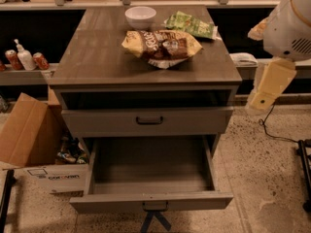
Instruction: Place brown chip bag into middle drawer
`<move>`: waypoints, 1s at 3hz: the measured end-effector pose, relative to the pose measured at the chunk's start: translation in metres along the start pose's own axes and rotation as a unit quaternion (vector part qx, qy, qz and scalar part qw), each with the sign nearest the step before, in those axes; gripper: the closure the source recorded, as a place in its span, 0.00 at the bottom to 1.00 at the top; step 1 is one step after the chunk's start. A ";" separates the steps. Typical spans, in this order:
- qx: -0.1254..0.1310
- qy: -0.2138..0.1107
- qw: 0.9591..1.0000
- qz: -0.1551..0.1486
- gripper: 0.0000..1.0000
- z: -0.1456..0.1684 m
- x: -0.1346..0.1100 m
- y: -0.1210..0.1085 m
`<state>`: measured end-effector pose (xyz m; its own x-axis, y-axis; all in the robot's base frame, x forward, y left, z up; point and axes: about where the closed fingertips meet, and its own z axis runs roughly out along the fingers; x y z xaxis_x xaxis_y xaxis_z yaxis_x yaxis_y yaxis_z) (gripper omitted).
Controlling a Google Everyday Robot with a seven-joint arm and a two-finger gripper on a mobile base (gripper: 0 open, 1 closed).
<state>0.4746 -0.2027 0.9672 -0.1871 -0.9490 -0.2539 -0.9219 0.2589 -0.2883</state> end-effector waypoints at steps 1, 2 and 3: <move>0.005 -0.037 0.999 0.028 0.00 0.030 -0.014 -0.026; 0.005 -0.039 0.999 0.026 0.00 0.034 -0.016 -0.027; 0.018 -0.054 0.998 0.003 0.00 0.070 -0.028 -0.060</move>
Offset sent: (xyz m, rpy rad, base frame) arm 0.0282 0.0100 -0.0125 0.0673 -0.0140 -0.0253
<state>0.5588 -0.1793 0.9269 -0.1524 -0.9233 -0.3524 -0.9076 0.2719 -0.3199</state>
